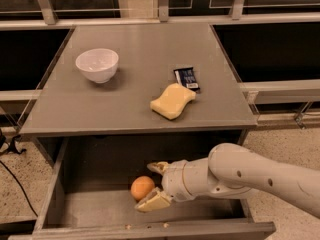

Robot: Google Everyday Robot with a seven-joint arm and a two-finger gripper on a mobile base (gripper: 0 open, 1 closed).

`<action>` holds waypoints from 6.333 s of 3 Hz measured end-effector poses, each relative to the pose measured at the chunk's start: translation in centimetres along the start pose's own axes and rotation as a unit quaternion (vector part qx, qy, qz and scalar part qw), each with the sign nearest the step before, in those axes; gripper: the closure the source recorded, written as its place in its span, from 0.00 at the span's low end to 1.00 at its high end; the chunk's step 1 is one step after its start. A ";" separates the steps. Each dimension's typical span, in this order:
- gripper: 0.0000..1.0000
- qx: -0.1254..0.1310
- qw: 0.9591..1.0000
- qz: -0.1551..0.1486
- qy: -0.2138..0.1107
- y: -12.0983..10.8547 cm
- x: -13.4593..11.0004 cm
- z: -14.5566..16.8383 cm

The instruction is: Pick orange from top drawer and place on counter

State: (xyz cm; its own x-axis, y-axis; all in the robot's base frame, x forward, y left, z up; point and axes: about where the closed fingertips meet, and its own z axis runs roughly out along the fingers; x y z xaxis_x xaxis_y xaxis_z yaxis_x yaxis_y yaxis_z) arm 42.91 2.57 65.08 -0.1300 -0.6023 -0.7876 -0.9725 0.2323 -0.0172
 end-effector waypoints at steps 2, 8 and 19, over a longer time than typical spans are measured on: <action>0.33 0.016 1.000 -0.010 0.006 -0.6 0.6 1.3; 1.00 0.016 0.999 -0.014 0.026 -1.2 1.9 2.4; 1.00 0.105 0.988 -0.044 0.100 -10.8 -11.7 -20.8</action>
Offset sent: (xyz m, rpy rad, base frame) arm 0.0164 0.0035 -0.0239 -0.0343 -0.0456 -0.0309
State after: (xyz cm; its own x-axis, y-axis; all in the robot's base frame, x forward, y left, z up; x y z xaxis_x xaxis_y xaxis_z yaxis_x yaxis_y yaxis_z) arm 50.95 -8.78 87.28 -0.1022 -0.7613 -0.6403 -0.9226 0.3132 -0.2252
